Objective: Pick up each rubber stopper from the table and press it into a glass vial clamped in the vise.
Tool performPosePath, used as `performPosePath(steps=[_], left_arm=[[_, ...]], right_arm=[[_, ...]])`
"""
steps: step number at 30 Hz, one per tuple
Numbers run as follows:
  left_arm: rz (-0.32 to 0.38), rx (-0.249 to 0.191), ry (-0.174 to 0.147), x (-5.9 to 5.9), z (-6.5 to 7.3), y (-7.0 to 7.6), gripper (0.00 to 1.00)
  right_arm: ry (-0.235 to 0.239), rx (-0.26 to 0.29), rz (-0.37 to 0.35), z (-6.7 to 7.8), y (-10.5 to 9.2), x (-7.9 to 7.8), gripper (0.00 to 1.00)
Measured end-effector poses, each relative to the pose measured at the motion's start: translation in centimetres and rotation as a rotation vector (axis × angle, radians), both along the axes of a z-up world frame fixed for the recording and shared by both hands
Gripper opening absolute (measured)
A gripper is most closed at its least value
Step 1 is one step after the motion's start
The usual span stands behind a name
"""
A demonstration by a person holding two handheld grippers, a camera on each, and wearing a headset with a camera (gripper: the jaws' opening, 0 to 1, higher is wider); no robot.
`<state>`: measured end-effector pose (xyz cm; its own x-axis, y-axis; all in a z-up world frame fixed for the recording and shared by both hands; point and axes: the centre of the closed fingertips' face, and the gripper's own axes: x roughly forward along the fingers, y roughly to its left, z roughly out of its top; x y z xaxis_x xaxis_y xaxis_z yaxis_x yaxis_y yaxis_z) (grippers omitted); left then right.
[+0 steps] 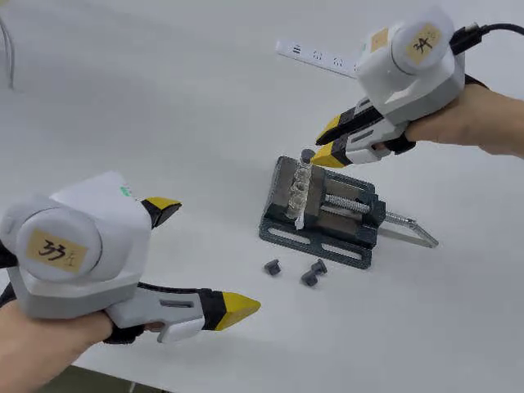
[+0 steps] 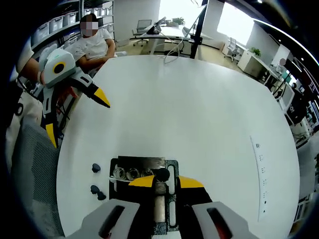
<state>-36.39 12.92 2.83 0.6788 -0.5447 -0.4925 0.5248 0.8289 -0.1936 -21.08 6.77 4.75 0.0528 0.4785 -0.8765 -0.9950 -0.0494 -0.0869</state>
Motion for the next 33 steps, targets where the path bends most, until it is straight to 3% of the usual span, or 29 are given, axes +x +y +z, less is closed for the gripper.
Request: performPosePath(steps=[3,9,16,33], left_arm=[[0.004,-0.001,-0.001,0.2,0.1,0.1,0.89],[0.005,-0.002,0.001,0.1,0.1,0.1,0.89],[0.012,-0.003,0.008,0.1,-0.2,0.6,0.89],[0.012,-0.011,0.021,-0.2,-0.7,0.4,0.89]], right_arm=[[0.015,-0.003,0.027,0.6,0.5,0.0,0.06],[0.037,-0.04,0.074,0.3,0.8,-0.4,0.02],[0.048,-0.083,0.1,-0.8,0.8,-0.4,0.01],[0.075,-0.109,0.107,-1.5,0.4,-1.1,0.0]])
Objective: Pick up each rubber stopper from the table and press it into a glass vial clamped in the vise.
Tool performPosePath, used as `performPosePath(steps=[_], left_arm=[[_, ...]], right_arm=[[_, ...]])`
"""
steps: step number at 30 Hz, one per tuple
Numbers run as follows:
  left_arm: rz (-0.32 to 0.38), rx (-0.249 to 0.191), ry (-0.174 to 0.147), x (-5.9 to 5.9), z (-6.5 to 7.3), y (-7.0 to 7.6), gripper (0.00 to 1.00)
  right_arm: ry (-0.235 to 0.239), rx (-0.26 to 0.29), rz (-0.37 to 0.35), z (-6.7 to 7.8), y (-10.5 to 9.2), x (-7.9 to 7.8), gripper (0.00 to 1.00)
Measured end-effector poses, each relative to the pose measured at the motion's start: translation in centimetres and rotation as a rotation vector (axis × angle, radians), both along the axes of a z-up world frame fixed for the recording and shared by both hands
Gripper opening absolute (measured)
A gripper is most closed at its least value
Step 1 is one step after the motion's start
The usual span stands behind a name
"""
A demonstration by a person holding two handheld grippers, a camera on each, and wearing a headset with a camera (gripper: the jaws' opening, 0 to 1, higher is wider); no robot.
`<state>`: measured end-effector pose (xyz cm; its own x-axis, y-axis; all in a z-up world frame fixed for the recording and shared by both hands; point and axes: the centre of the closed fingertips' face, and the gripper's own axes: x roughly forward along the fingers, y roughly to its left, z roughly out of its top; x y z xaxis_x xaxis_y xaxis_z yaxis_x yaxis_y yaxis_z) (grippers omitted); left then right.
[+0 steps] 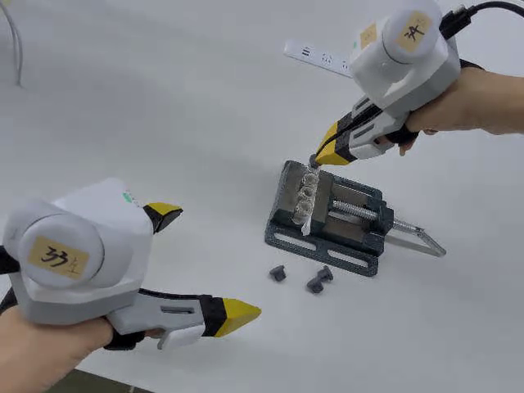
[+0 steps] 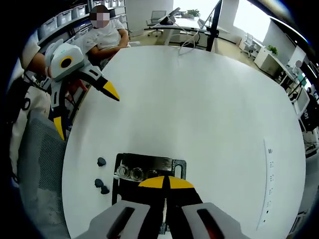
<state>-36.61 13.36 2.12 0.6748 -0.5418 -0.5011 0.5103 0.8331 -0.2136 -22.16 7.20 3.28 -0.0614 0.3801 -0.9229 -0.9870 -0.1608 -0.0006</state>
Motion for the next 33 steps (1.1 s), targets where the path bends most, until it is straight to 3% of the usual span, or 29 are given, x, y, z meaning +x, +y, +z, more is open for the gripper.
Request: performPosePath(steps=[2,10,16,22,28,33], left_arm=[[0.0,0.0,0.001,-0.03,-0.07,0.03,0.89],[-0.003,-0.003,0.001,-0.03,-0.09,-0.11,0.89],[-0.004,-0.006,0.004,-0.05,-0.17,-0.15,0.89],[-0.003,-0.007,0.004,-0.03,-0.11,-0.23,0.89],[-0.002,-0.011,0.008,0.0,-0.21,-0.32,0.89],[-0.002,-0.013,0.014,0.15,-0.43,-0.34,0.89]], right_arm=[[-0.021,-0.01,0.035,-0.02,0.04,0.1,0.0],[0.02,-0.05,0.012,-0.02,0.04,-0.04,0.0],[-0.018,-0.065,0.048,0.15,-0.13,-0.05,0.0],[-0.006,-0.07,0.032,0.12,-0.15,0.08,0.0],[0.043,-0.062,-0.027,0.1,-0.13,0.02,0.0],[0.03,-0.058,0.0,0.09,-0.15,0.05,0.0]])
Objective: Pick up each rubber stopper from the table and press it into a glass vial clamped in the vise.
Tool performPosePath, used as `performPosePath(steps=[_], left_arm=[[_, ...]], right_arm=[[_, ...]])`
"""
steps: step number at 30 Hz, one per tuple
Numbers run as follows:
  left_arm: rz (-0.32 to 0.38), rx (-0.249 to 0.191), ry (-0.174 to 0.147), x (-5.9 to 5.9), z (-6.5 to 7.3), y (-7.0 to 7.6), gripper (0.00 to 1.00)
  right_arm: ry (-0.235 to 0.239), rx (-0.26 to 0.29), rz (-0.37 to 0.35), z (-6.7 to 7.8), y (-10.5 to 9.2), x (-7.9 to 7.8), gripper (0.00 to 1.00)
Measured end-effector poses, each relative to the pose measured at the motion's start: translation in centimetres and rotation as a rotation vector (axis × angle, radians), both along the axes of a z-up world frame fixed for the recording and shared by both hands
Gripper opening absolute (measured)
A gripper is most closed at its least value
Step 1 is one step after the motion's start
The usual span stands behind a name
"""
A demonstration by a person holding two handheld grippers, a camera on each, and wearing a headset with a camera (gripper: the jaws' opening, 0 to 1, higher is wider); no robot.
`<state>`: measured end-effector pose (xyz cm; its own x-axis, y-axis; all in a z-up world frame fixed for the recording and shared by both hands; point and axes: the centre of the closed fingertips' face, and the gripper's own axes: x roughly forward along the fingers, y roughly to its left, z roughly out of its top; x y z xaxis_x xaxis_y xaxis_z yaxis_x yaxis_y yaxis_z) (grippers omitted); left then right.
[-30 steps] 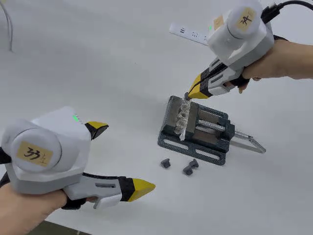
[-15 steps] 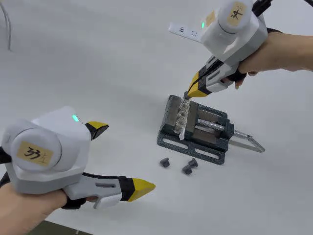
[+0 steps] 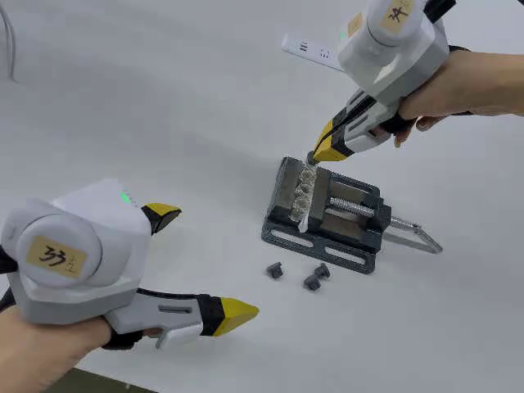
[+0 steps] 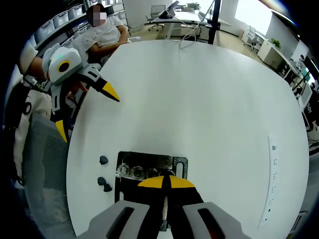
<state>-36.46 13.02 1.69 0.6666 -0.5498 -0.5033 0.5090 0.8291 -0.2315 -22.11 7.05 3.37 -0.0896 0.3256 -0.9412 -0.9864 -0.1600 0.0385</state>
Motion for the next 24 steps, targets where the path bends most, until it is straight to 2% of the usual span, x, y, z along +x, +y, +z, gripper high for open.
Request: performPosePath(steps=[10,15,24], left_arm=[[-0.007,-0.011,0.009,0.35,-0.35,-0.43,0.88],[-0.013,-0.016,0.016,0.51,-0.46,-0.64,0.88],[-0.019,-0.021,0.027,0.64,-0.77,-0.74,0.88]], right_arm=[[0.014,-0.005,-0.014,-0.11,0.0,0.1,0.0],[-0.006,-0.026,0.006,-0.16,0.04,-0.23,0.0],[0.025,-0.054,-0.015,-0.22,0.03,0.08,0.0]])
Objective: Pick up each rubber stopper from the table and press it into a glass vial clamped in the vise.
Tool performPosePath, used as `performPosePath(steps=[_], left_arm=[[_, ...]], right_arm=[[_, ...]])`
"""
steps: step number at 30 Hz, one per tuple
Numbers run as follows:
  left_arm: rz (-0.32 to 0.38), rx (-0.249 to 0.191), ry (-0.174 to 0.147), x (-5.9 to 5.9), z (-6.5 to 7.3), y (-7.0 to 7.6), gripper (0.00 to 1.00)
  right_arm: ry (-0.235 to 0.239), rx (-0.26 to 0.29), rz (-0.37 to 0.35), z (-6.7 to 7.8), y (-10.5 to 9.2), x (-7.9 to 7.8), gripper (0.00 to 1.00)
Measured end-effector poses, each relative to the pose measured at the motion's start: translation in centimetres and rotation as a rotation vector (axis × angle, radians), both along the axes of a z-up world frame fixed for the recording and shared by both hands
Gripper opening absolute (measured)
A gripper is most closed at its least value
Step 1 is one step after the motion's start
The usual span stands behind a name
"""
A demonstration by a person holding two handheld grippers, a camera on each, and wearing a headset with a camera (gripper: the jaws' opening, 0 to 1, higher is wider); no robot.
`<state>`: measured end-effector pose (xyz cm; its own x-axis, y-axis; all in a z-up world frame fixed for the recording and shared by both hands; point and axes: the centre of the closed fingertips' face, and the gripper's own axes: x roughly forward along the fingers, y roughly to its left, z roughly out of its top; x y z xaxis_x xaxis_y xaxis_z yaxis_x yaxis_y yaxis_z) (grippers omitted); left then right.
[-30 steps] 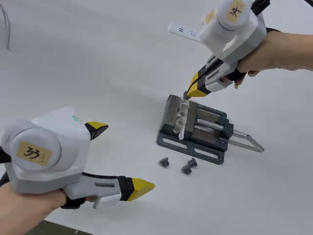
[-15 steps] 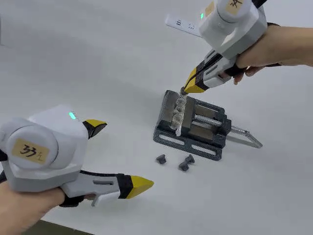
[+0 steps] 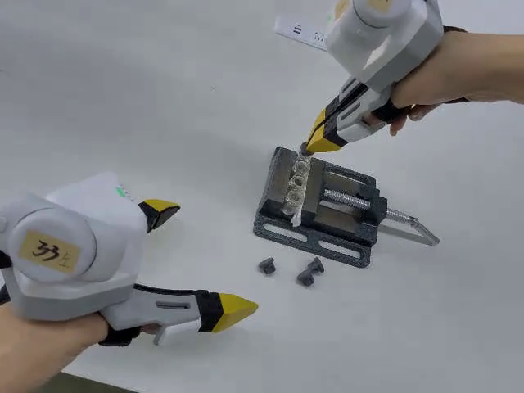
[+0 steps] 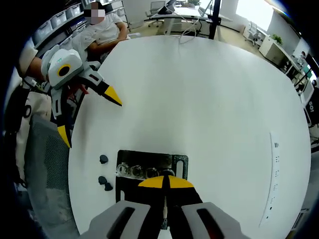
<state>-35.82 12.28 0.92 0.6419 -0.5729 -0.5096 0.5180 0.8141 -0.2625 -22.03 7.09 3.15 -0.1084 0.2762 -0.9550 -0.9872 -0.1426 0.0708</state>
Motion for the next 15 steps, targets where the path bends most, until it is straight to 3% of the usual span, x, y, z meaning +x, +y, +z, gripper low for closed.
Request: performPosePath(steps=[5,15], left_arm=[[0.004,-0.004,0.003,0.1,-0.05,-0.06,0.88],[0.014,-0.012,0.01,-0.02,-0.44,-0.08,0.88]], right_arm=[[-0.008,-0.049,0.002,-0.12,0.03,-0.03,0.0],[-0.002,-0.083,-0.019,-0.25,0.12,0.45,0.0]])
